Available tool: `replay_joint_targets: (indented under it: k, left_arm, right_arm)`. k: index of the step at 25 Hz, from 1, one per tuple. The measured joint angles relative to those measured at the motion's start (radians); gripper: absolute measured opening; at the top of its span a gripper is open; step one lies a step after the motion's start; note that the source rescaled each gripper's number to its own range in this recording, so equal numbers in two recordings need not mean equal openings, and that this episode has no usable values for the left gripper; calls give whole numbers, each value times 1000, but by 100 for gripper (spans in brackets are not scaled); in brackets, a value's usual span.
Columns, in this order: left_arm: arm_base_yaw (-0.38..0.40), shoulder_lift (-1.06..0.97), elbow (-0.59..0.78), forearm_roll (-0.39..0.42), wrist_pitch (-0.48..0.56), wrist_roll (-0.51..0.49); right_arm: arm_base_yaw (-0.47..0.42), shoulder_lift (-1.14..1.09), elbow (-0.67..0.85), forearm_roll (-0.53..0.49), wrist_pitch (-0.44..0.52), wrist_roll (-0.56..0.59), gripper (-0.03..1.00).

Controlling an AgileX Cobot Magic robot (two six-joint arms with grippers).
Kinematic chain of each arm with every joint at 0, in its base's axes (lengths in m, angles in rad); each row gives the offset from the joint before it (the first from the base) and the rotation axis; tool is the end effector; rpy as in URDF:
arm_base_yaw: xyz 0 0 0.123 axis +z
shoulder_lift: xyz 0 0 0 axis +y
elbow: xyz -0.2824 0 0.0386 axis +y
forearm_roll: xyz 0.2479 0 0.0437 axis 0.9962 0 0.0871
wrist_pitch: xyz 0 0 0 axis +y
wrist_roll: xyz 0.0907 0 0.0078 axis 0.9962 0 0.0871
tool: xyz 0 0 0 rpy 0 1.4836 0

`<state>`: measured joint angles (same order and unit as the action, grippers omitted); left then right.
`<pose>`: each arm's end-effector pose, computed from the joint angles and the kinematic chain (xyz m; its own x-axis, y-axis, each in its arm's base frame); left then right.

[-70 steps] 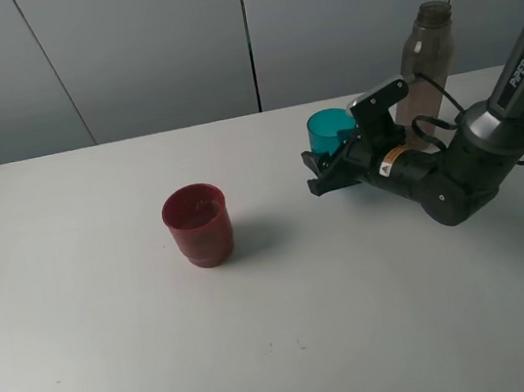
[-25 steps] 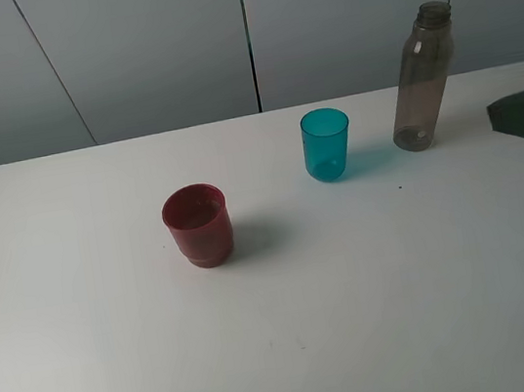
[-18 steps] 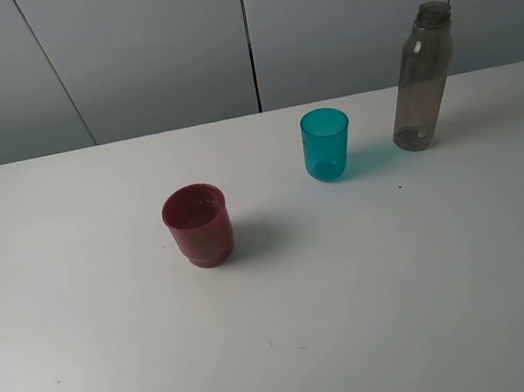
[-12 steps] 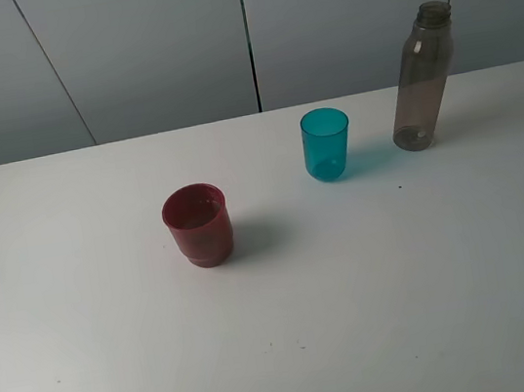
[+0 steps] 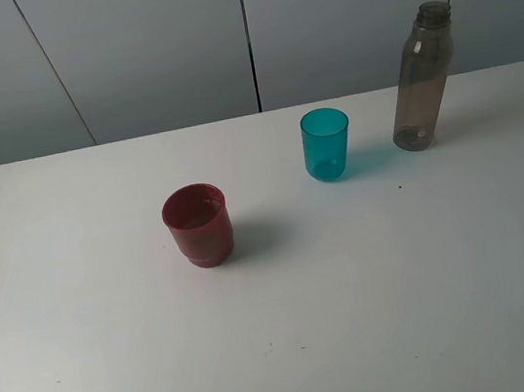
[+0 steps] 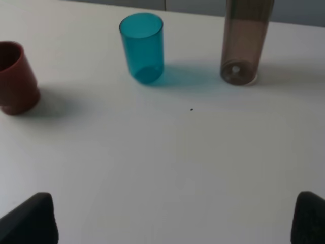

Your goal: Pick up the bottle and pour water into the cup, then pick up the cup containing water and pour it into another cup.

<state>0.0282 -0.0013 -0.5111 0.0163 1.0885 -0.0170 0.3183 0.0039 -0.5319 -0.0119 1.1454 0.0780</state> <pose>-0.0075 0.0011 0.2780 -0.4690 -0.0227 -0.8829 -0.0454 0.9990 -0.0016 -0.0108 -0.0046 0.2792 -0.5012 -0.0883 -0.8608 -0.2682 0.9617 0.0575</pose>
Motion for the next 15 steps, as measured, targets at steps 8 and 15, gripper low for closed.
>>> replay_joint_targets:
  k: [8,15]
  left_arm:
    - [0,0,0,0,0,-2]
    - [0,0,0,0,0,-2]
  right_arm:
    - [-218,-4,22,17,-48,-18,99]
    - [-237,-4,24,25,-48,-25,99]
